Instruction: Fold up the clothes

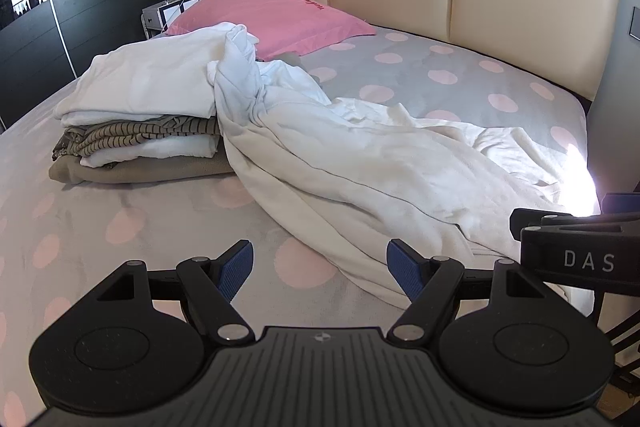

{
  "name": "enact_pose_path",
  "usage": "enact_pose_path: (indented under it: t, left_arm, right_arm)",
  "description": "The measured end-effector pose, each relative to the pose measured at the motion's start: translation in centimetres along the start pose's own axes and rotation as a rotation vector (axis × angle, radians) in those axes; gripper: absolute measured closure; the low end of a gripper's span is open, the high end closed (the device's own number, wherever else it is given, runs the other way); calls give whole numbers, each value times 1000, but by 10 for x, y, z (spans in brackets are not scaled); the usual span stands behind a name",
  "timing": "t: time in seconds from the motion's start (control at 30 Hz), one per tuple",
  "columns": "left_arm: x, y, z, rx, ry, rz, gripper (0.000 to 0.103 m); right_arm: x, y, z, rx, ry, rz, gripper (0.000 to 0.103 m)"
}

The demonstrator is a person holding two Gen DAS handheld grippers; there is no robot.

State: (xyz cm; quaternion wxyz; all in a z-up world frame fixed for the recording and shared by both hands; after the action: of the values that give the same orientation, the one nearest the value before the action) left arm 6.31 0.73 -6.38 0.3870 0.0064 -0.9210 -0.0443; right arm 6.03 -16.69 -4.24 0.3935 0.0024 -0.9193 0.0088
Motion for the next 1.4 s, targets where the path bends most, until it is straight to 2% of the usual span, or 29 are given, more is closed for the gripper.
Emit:
enact_pose_path:
  t: [0.37,1.4]
  left_arm:
    - [2,6,-3,19,-12,3,30]
    - [3,13,-2,42,-6,-14,31]
  right_arm:
    - [5,1,-2,1,-16,39,13]
    - [9,7,-6,0,-30,61,13]
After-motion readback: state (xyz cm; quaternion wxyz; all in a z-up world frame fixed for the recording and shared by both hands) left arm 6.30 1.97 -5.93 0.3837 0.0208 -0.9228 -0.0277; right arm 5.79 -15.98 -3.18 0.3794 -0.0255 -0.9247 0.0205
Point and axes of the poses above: each gripper's, at about its wrist camera, not at the fingertips, and x roughly against the way its jaws point, y to its left, z to its underside, the point moved 9 cm from there along -x, roughly the way its jaws point, and after that the axes turned 2 degrees about z, right-handed, at the moved point
